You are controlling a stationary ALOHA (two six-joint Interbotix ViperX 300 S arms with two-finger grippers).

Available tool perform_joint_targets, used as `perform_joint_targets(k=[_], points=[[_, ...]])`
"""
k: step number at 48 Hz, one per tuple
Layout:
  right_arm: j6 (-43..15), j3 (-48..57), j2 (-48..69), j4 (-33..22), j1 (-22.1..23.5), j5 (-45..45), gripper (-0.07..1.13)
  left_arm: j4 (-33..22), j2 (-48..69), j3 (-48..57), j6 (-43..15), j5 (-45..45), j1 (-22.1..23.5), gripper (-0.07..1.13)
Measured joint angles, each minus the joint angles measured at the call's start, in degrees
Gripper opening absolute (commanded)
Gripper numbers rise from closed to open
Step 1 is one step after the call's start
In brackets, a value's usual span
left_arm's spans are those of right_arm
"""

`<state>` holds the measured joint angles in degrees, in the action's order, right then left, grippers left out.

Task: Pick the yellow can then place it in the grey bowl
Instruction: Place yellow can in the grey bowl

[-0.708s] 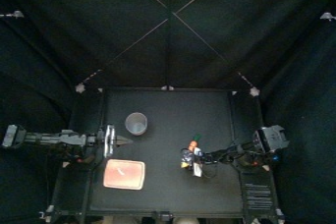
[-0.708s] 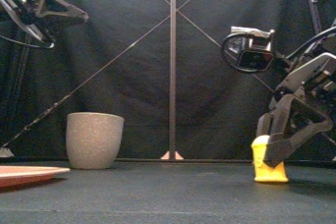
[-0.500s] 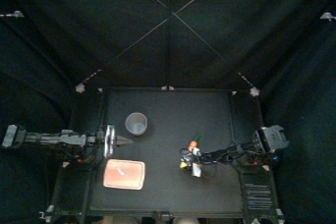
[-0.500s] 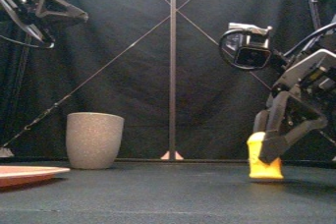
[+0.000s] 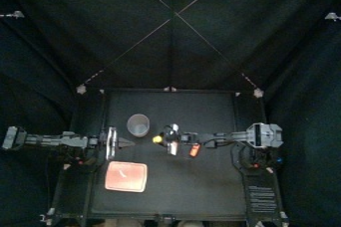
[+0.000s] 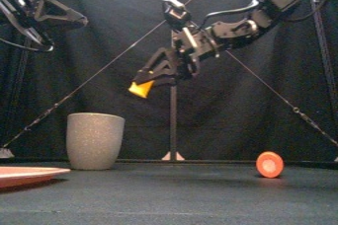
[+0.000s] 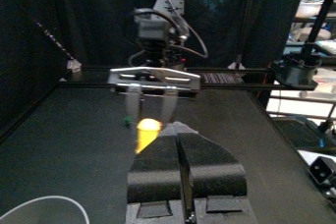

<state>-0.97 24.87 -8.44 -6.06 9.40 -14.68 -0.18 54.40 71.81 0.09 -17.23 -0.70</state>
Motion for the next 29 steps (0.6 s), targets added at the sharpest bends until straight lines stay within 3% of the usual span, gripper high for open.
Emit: perform_joint_targets(k=[16, 29], points=[[-0.35, -19.51, -15.21, -0.79, 4.13, 0.09, 0.59, 0.00, 0.00, 0.26, 0.00, 0.00, -0.97, -0.02], [-0.35, -23.47, -18.02, 0.97, 4.04, 0.88, 0.67, 0.00, 0.00, 0.26, -0.09, 0.09, -2.20, -0.02]])
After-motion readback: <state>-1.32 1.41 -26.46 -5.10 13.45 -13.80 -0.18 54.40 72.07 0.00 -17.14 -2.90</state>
